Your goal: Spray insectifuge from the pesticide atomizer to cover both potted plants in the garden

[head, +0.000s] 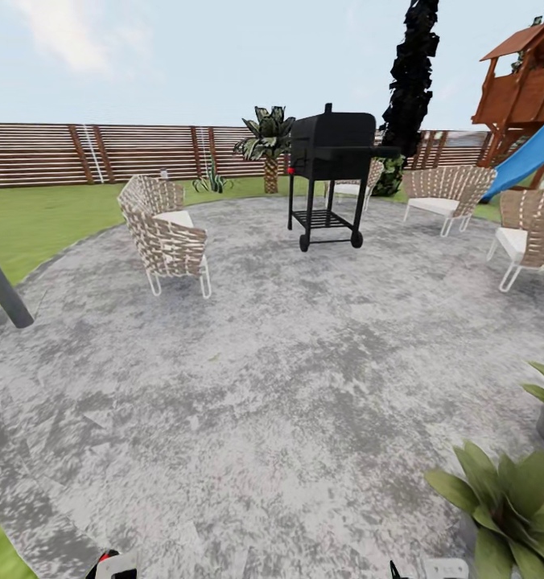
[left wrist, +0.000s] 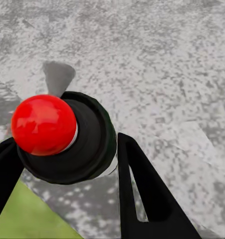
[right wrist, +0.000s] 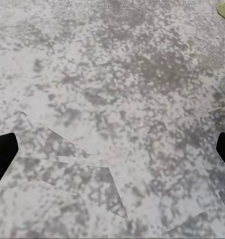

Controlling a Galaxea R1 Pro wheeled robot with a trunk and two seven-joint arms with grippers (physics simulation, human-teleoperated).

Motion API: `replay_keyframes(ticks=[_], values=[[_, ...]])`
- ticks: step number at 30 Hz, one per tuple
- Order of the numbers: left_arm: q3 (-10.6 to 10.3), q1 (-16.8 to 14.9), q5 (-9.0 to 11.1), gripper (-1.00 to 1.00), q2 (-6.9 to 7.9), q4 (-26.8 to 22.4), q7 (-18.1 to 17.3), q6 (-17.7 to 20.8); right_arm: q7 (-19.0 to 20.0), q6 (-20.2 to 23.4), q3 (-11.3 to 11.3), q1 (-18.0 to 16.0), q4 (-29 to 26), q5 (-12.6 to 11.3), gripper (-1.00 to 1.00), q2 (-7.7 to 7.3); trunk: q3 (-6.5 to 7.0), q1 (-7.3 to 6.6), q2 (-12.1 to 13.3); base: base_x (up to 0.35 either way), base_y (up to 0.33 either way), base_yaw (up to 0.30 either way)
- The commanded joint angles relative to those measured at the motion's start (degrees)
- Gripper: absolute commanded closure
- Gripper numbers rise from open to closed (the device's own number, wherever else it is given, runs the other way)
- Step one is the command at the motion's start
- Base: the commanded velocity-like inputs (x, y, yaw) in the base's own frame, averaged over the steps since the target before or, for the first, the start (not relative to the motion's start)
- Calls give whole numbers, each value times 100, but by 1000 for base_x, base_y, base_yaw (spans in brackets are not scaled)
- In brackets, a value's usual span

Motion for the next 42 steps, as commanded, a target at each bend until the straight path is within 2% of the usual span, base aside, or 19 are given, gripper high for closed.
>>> replay_keyframes(ticks=[1, 26, 42], values=[[-5, -3, 14, 100, 0, 4, 8, -19, 2, -18, -25, -3, 4, 56, -100, 4, -5, 2, -2, 335, 5, 0], [-5, 5, 14, 100, 0, 4, 8, -18, 2, -9, -25, -3, 4, 56, -100, 4, -5, 2, -2, 336, 2, 0], [-5, 6, 14, 100, 0, 4, 8, -12, -33, -9, -53, -3, 4, 39, -100, 4, -5, 2, -2, 336, 113, 0]])
